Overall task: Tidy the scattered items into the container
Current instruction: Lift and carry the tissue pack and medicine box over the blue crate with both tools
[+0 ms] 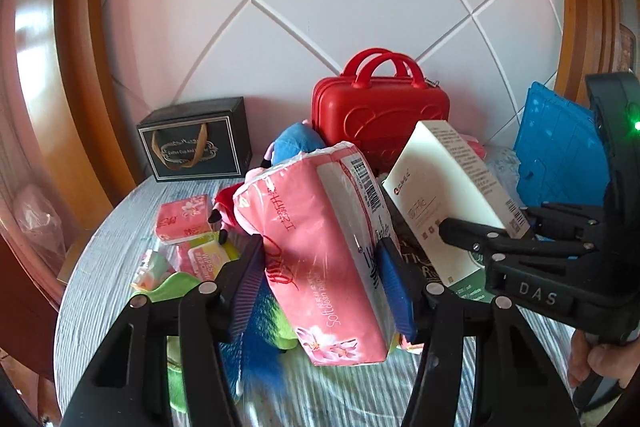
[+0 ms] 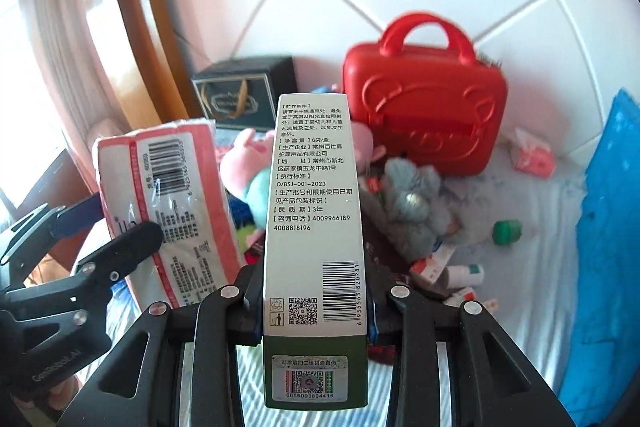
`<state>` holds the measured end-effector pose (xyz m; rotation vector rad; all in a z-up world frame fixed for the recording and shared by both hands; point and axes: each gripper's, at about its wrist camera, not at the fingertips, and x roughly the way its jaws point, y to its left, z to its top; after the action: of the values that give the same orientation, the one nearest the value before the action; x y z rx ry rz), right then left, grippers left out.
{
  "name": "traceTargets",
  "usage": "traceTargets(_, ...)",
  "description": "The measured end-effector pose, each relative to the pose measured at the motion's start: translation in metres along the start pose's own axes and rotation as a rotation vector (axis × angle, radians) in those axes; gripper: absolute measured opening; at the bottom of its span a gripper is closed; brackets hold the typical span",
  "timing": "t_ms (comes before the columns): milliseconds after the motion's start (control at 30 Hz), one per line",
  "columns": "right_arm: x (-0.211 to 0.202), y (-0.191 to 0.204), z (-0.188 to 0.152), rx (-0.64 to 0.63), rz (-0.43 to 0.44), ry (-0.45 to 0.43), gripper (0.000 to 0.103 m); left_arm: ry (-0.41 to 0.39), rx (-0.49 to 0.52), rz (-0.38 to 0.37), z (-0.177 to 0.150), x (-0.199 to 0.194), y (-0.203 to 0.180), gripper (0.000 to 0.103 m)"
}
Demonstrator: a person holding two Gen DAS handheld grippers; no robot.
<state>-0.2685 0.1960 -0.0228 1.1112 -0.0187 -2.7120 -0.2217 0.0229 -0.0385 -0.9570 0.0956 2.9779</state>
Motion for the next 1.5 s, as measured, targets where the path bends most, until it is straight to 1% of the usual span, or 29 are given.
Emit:
traceTargets(233,-0.054,0.0,-0.016,-0.042,0.001,-0.059,0.034,-0.023,-0.018,0.046,-0.009,-0.042,-0.021,0.055)
traceTargets(400,-0.088,-0.01,-0.031,-0.08,0.023,-0.085,0.034,-0.027,-0.037,0.095,-0.017,-0.066,-0.045,0.055)
traceTargets(567,-0.119,-0.022,-0.046,-0.095,0.018,-0.106,0.034,-0.047,-0.03,0.119,-0.02,-0.093,-0.069,0.055)
traceTargets(700,-0.15,-0.029,-0.053,-0.08,-0.012,-0.139,0.034,-0.079,-0.005,0.092,-0.02,-0.114,-0.084,0.055)
traceTargets(867,-0.186,-0.035,-0.06,-0.048,-0.113,-0.164,0.034,-0.122,0.016,0.011,-0.021,-0.133,-0.099,0.055)
traceTargets(1000,-0.21,-0.04,-0.065,-0.036,-0.162,-0.175,0.034,-0.141,0.03,-0.027,-0.017,-0.145,-0.113,0.055)
traceTargets(1100,-0.233,-0.052,-0.067,-0.007,-0.183,-0.203,0.034,-0.144,0.046,-0.07,-0.011,-0.152,-0.13,0.055)
traceTargets(1200,-0.254,-0.075,-0.068,0.021,-0.209,-0.231,0.034,-0.166,0.065,-0.083,-0.004,-0.159,-0.154,0.055)
traceTargets(1300,-0.277,-0.106,-0.07,0.04,-0.236,-0.255,0.034,-0.176,0.07,-0.117,0.006,-0.162,-0.182,0.055)
traceTargets(1400,-0.304,-0.142,-0.07,0.036,-0.276,-0.284,0.034,-0.187,0.087,-0.134,0.02,-0.165,-0.222,0.055)
traceTargets(1467,-0.324,-0.17,-0.07,0.023,-0.297,-0.302,0.034,-0.201,0.091,-0.146,0.033,-0.168,-0.255,0.055)
traceTargets(1500,-0.334,-0.189,-0.069,0.007,-0.292,-0.307,0.034,-0.204,0.089,-0.156,0.041,-0.169,-0.272,0.055)
